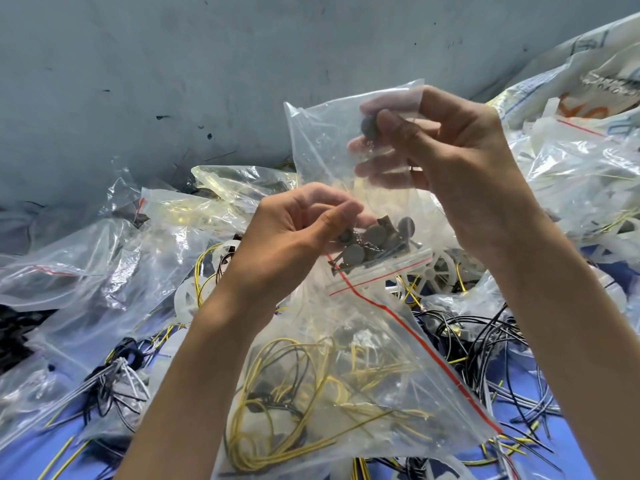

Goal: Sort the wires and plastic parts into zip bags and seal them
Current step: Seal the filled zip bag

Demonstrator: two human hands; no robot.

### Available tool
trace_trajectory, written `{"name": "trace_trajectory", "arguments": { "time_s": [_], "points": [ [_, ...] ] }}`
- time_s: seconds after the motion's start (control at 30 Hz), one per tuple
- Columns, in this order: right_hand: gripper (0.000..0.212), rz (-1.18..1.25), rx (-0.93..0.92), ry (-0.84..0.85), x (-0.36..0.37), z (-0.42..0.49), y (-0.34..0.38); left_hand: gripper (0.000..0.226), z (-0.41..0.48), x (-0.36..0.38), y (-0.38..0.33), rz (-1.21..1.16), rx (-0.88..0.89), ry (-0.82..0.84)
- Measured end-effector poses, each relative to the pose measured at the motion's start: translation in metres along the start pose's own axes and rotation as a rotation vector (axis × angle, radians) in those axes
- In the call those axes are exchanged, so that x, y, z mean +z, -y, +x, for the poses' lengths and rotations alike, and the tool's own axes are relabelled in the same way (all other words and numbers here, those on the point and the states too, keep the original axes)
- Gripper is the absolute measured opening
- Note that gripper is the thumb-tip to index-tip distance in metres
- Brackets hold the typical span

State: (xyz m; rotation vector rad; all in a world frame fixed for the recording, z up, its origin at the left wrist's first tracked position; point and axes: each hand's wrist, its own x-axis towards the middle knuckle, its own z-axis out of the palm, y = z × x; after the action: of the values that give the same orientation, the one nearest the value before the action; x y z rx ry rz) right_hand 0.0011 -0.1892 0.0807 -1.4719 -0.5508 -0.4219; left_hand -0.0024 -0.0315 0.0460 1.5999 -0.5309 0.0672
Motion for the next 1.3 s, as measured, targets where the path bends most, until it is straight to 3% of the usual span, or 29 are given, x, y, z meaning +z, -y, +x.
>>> {"name": "trace_trajectory", "arguments": {
  "time_s": [0.23, 0.43, 0.5, 0.63, 0.73, 0.9, 1.07, 1.2, 1.3],
  "points": [
    [0.016, -0.008, 0.006, -0.049, -0.001, 0.001, -0.001, 0.03, 0.001, -0.003, -0.001, -0.024, -0.007, -0.071],
    [0.016, 0.01, 0.023, -0.022, -0.003, 0.003, -0.003, 0.029, 0.001, 0.0, -0.003, -0.104, 0.019, -0.127],
    [0.02, 0.005, 0.089, 0.058, -0.005, 0.004, -0.004, 0.028, 0.002, 0.001, -0.004, -0.139, 0.038, -0.164],
    [0.051, -0.183, 0.277, 0.378, -0.013, 0.002, -0.011, 0.026, 0.003, 0.0, -0.007, -0.24, 0.066, -0.271],
    [0.056, -0.167, 0.332, 0.516, -0.01, -0.001, -0.016, 0.024, 0.004, 0.001, -0.009, -0.325, 0.062, -0.324],
    [0.036, -0.19, 0.255, 0.402, -0.007, 0.0, -0.015, 0.022, 0.005, -0.003, -0.01, -0.256, 0.01, -0.228],
    [0.025, -0.163, 0.24, 0.223, -0.006, 0.003, -0.014, 0.053, 0.004, -0.003, -0.003, -0.098, -0.099, -0.104],
    [0.021, -0.128, 0.23, 0.198, -0.005, 0.004, -0.015, 0.026, 0.002, 0.0, -0.002, -0.107, -0.083, -0.099],
    [0.01, -0.204, 0.178, 0.187, -0.003, 0.003, -0.015, 0.021, 0.002, 0.0, -0.002, -0.087, -0.045, -0.116]
  ]
}}
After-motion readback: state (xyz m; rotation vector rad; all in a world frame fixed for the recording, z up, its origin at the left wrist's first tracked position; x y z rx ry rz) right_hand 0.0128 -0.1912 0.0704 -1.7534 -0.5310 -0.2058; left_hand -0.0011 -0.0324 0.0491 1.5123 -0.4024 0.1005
